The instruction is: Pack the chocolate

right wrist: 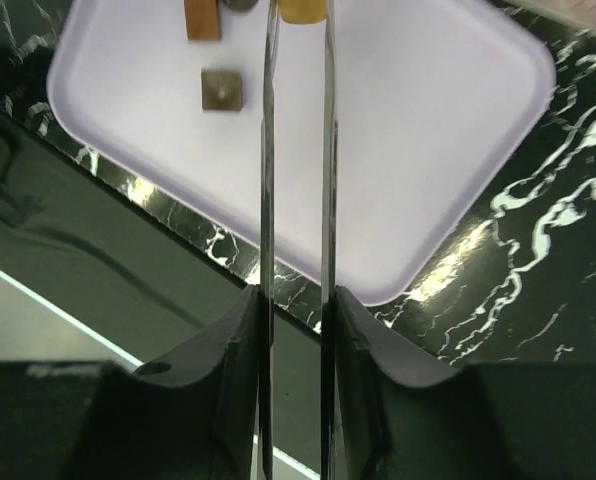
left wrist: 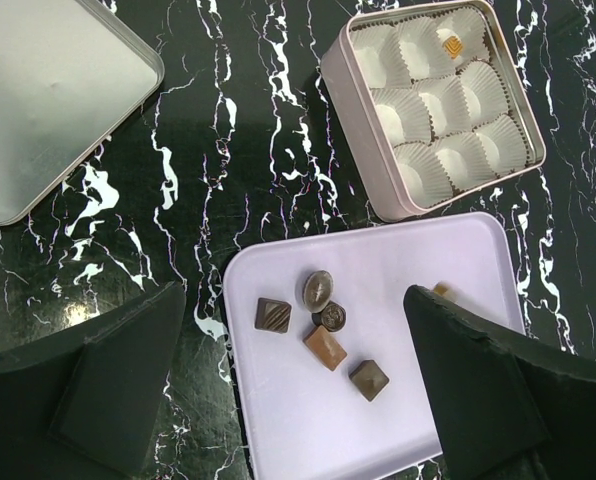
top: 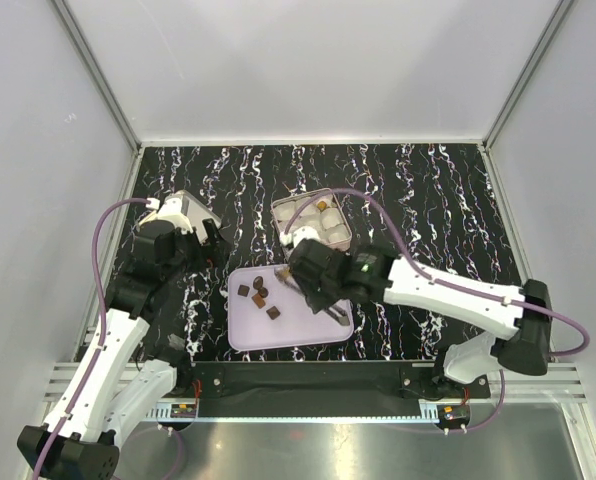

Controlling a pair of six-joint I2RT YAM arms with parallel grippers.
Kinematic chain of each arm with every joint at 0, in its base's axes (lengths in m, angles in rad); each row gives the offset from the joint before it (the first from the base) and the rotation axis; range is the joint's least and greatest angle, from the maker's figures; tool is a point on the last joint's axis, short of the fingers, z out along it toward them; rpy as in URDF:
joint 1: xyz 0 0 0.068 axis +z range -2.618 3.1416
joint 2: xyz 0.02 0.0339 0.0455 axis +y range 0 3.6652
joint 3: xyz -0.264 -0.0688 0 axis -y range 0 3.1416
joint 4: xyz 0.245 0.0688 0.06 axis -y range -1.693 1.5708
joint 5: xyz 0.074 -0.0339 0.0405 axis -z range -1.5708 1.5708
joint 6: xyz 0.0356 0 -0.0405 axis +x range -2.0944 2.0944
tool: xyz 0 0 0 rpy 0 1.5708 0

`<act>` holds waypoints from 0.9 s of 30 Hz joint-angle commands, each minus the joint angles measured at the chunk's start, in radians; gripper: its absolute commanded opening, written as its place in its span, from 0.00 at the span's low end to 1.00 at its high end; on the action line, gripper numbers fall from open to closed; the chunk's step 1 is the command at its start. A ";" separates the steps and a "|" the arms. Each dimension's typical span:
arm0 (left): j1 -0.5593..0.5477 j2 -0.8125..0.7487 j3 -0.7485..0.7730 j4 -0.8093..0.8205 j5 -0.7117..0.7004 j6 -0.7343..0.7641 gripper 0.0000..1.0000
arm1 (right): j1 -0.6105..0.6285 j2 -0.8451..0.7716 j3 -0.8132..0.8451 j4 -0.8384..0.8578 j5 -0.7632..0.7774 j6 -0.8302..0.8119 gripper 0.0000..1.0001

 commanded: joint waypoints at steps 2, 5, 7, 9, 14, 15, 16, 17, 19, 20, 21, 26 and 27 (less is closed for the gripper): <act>0.005 -0.002 0.040 0.052 0.036 0.005 0.99 | -0.129 -0.058 0.113 -0.066 0.042 -0.060 0.35; 0.005 -0.007 0.037 0.058 0.050 0.003 0.99 | -0.257 -0.052 0.157 -0.045 0.013 -0.132 0.35; 0.005 -0.010 0.032 0.059 0.062 0.002 0.99 | -0.336 -0.023 0.191 -0.031 -0.019 -0.178 0.35; 0.003 -0.008 0.026 0.064 0.076 0.000 0.99 | -0.389 0.006 0.240 -0.010 -0.040 -0.206 0.35; 0.005 -0.005 0.024 0.072 0.103 0.002 0.99 | -0.485 0.155 0.332 0.055 -0.077 -0.264 0.35; 0.005 -0.005 0.023 0.072 0.105 0.000 0.99 | -0.499 0.178 0.346 0.059 -0.082 -0.268 0.36; 0.005 -0.008 0.024 0.073 0.106 -0.001 0.99 | -0.502 0.219 0.358 0.064 -0.089 -0.272 0.35; 0.005 -0.007 0.023 0.073 0.105 0.000 0.99 | -0.510 0.241 0.384 0.072 -0.094 -0.274 0.36; 0.005 -0.007 0.021 0.076 0.112 -0.001 0.99 | -0.513 0.299 0.410 0.078 -0.102 -0.274 0.36; 0.005 -0.005 0.023 0.076 0.112 0.000 0.99 | -0.515 0.318 0.432 0.084 -0.103 -0.275 0.36; 0.005 -0.005 0.024 0.076 0.114 0.000 0.99 | -0.518 0.331 0.442 0.090 -0.103 -0.277 0.36; 0.005 -0.004 0.026 0.076 0.119 0.000 0.99 | -0.524 0.427 0.499 0.105 -0.114 -0.277 0.36; 0.003 -0.004 0.024 0.075 0.117 0.000 0.99 | -0.524 0.443 0.502 0.105 -0.110 -0.278 0.37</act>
